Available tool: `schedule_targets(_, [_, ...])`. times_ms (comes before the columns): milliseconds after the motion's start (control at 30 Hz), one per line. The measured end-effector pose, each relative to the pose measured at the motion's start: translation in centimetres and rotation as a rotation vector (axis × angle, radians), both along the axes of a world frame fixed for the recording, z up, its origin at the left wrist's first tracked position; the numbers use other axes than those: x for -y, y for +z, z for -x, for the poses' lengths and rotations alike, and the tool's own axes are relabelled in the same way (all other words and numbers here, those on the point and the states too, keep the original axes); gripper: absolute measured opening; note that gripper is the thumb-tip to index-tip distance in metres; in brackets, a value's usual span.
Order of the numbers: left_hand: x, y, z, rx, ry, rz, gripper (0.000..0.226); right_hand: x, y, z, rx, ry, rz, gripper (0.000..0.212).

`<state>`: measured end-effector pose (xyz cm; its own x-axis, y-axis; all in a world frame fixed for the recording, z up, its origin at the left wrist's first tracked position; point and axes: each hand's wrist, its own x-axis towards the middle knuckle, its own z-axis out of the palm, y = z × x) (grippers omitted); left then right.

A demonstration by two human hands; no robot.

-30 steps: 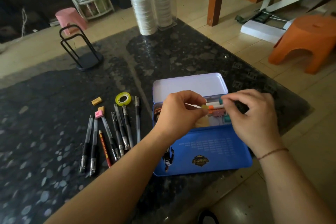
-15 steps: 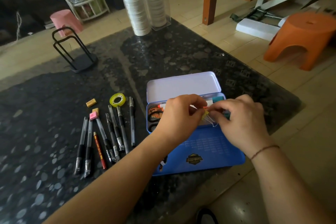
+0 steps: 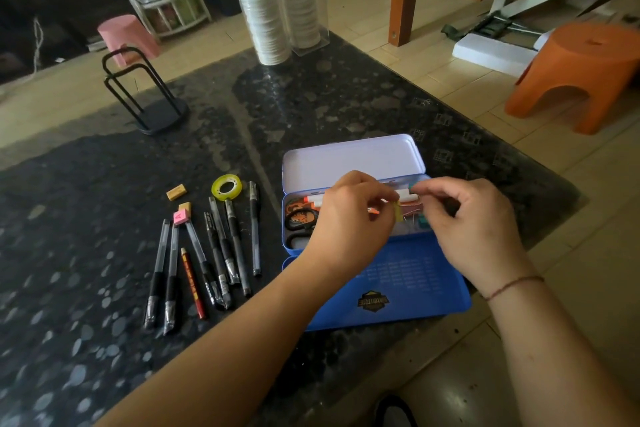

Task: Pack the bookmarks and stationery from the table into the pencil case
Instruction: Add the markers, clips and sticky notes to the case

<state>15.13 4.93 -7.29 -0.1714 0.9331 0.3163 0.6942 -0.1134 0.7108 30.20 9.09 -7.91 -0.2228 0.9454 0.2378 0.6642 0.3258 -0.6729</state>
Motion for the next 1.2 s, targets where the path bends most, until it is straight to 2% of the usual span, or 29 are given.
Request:
schedule_targets(100, [0.4,0.5,0.4,-0.088,-0.078,-0.009,0.017,0.1,-0.5,-0.4,0.217,-0.057,-0.041,0.016])
schedule_targets(200, [1.1,1.1,1.8,-0.132,-0.067,-0.009,0.02,0.3,-0.2,-0.2,0.32,-0.042,-0.06,0.014])
schedule_targets(433, [4.1,2.4,6.5,-0.24,0.031,0.055,0.017,0.6,0.7,0.0,0.344,0.033,-0.074,0.012])
schedule_targets(600, [6.3,2.6,10.0,-0.275,0.147,0.139,0.021,0.8,1.2,-0.4,0.3,-0.043,-0.061,0.015])
schedule_targets(800, [9.2,3.0,14.1,-0.345,0.33,0.323,0.031,0.6,0.6,-0.2,0.435,-0.065,-0.03,0.019])
schedule_targets(867, [10.2,3.2,15.1,-0.361,0.377,0.437,0.036,0.6,0.5,-0.1,0.469,-0.072,-0.051,0.018])
schedule_targets(1000, [11.5,2.9,16.1,-0.397,0.378,0.616,0.047,0.7,0.4,0.0,0.481,-0.076,-0.071,0.019])
schedule_targets(1067, [11.8,2.6,15.9,-0.4,0.369,0.574,0.047,0.8,0.5,0.1,0.472,-0.079,-0.067,0.02])
schedule_targets(1200, [10.5,2.9,13.1,-0.396,0.244,0.325,0.04,0.9,0.8,0.2,0.396,-0.068,-0.079,0.024])
